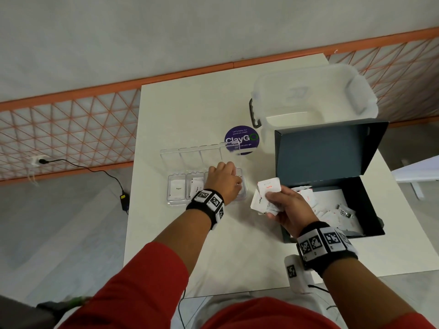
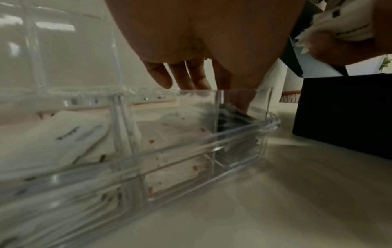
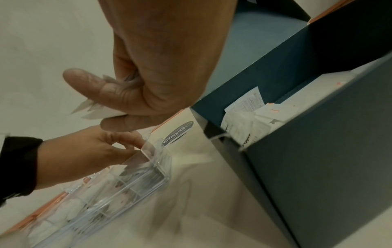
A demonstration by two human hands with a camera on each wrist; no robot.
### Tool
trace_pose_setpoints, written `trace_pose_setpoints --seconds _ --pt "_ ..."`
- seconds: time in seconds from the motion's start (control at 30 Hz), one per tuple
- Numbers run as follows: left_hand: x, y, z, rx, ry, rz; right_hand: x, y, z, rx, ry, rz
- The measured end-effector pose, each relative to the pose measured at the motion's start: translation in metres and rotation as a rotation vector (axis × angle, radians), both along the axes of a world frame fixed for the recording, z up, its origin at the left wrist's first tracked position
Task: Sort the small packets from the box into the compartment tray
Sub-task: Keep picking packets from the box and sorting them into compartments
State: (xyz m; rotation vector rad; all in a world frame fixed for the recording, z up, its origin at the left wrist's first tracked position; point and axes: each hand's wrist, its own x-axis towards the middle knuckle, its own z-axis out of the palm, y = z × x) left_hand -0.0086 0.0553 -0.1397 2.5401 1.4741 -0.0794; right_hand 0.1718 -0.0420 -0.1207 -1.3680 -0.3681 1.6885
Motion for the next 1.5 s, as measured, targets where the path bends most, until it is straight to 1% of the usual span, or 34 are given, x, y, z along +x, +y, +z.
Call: trace_pose_setpoints --seconds 0.1,0.2,0.27,0.37,0.43,0.6,0.7,0.77,0.83,0.97,1.07,1.17,1.27,1.4,1.5 --pt "0.000 0.002 0.001 -0.044 -0.055 0.028 -0.002 0.001 0.000 0.001 0.007 0.012" --pt "-0.004 0.002 0.005 -0.102 -0.207 0.105 -0.003 0.002 0.001 0.003 0.014 0.021" --pt "-0.009 0.001 0.010 -0.105 -0.356 0.151 -0.005 0.003 0.001 0.003 0.013 0.026" --pt "-0.020 -0.002 0.020 -0.059 -0.644 0.260 -0.008 0.004 0.001 -0.002 0.006 0.035" --pt "-0.028 -0.002 0.027 -0.045 -0.737 0.326 -0.010 0.005 0.001 -0.005 -0.004 0.044" --pt "-0.045 -0.008 0.045 -0.107 -0.812 0.396 -0.023 0.007 0.004 -0.002 -0.014 0.094" --pt "-0.049 -0.022 0.057 -0.258 -0.889 0.355 -0.034 0.009 0.007 0.014 -0.013 0.140" --pt "-0.048 -0.032 0.064 -0.367 -0.882 0.314 -0.042 0.010 0.008 0.027 -0.022 0.181" --pt "-0.046 -0.036 0.067 -0.427 -0.853 0.295 -0.050 0.010 0.011 0.039 -0.028 0.229" --pt "-0.052 -0.037 0.070 -0.440 -0.825 0.309 -0.060 0.010 0.014 0.048 -0.048 0.270" --pt "-0.063 -0.037 0.069 -0.450 -0.835 0.327 -0.063 0.012 0.017 0.065 -0.068 0.235" --pt "-0.071 -0.040 0.067 -0.491 -0.800 0.319 -0.064 0.015 0.019 0.089 -0.068 0.215" --pt "-0.072 -0.042 0.067 -0.527 -0.850 0.350 -0.069 0.015 0.020 0.088 -0.062 0.233" --pt "-0.064 -0.042 0.067 -0.479 -0.855 0.407 -0.079 0.013 0.020 0.062 -0.060 0.294" --pt "-0.062 -0.041 0.068 -0.442 -0.881 0.455 -0.081 0.014 0.019 0.040 -0.069 0.261"
